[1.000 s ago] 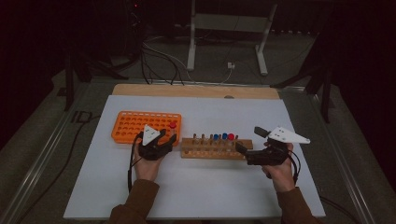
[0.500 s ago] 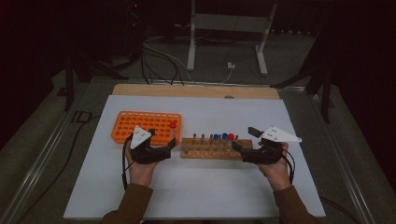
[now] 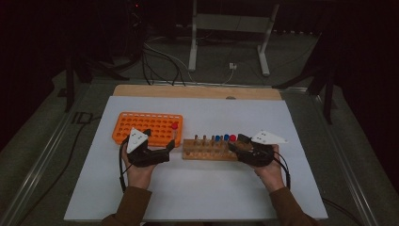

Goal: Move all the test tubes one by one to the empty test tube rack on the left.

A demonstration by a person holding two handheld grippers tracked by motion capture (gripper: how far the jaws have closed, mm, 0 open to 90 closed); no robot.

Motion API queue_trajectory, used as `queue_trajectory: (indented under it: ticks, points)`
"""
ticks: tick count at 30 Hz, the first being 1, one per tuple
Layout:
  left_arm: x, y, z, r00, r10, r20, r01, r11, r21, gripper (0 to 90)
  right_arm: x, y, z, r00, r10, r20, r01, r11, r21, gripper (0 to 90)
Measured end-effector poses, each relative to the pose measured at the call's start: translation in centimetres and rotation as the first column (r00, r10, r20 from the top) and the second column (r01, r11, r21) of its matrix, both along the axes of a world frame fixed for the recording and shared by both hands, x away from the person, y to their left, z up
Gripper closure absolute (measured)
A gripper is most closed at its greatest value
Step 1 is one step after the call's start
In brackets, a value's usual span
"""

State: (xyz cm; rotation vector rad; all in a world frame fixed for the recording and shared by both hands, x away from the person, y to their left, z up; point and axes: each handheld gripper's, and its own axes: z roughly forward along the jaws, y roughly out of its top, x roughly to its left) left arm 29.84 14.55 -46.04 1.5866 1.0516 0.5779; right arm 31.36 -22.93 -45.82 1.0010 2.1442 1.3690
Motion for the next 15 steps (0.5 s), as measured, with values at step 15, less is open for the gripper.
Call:
queue_trajectory:
  ticks: [15]
  points:
    - [-0.10,0.51,0.24,0.9999,0.014,0.006,-0.014,0.9995,-0.029,0.7,0.40,0.79,-0.99,0.9998,-0.019,0.003,0.019,0.999,-0.033,74.0]
